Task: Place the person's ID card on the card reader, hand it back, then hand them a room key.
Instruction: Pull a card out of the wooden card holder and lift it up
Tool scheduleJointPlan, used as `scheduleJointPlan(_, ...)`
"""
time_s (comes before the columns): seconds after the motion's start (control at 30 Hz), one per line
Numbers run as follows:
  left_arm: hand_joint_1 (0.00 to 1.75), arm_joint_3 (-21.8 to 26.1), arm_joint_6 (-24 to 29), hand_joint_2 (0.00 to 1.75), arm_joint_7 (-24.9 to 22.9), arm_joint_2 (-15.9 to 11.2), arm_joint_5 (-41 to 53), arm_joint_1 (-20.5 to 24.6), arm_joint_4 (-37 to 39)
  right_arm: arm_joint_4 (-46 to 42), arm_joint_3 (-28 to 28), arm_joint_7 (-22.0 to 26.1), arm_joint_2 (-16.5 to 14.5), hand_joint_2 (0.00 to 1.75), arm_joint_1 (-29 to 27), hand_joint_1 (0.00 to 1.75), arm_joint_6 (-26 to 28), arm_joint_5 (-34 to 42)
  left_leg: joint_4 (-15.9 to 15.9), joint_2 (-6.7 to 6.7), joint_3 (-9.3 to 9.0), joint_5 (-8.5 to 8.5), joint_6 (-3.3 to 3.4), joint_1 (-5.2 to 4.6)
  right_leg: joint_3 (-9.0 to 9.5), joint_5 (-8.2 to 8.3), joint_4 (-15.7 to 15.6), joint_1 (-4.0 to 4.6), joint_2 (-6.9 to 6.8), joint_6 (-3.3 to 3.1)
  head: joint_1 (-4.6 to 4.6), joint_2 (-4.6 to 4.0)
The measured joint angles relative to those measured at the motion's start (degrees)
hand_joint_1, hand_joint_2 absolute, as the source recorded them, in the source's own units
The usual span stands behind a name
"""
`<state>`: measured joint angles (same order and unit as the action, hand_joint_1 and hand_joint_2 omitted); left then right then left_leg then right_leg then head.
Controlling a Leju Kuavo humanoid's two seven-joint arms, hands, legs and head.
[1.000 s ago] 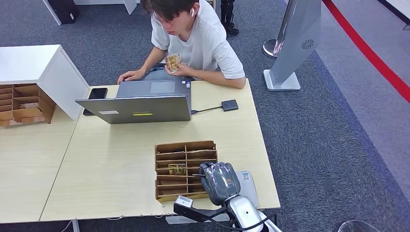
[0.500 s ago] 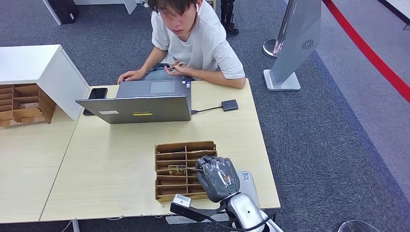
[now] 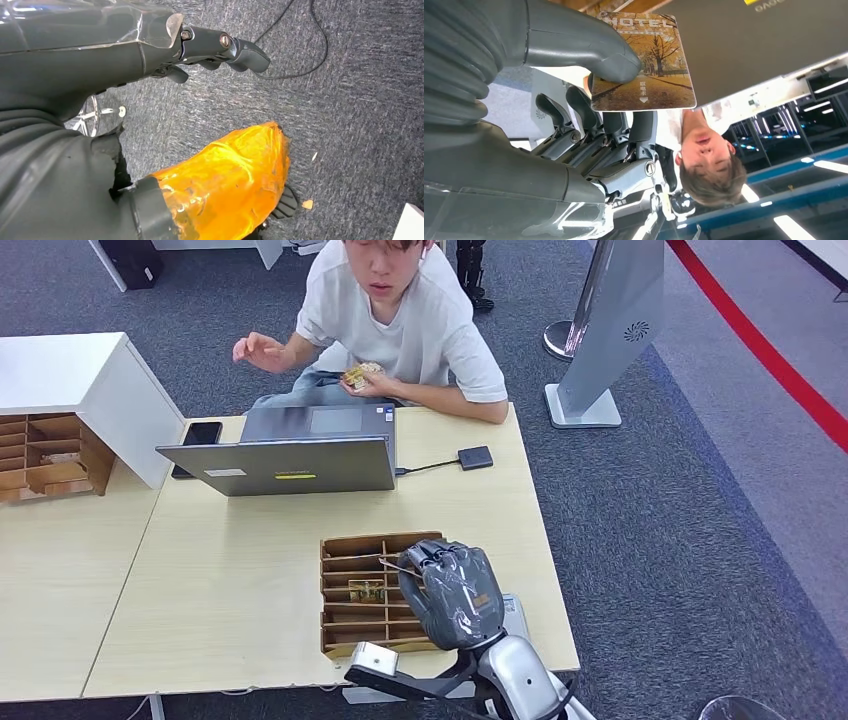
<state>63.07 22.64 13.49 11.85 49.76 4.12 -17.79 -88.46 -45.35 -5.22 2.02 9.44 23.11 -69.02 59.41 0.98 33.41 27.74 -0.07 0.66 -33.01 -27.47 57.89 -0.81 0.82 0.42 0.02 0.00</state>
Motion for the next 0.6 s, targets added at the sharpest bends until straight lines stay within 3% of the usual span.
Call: scheduleJointPlan(0.6, 0.0, 0.7, 0.0, 0.0, 0.5, 0.0, 0.1, 0.0, 0.0, -5.2, 0.0, 1.0, 0.9, 1.75, 0.0, 1.7, 1.9, 0.0, 0.0, 0.0, 0.0, 0.0, 0.0, 0.0, 0.0, 0.0, 0.0, 0.0, 0.0, 0.0, -0.01, 0.0)
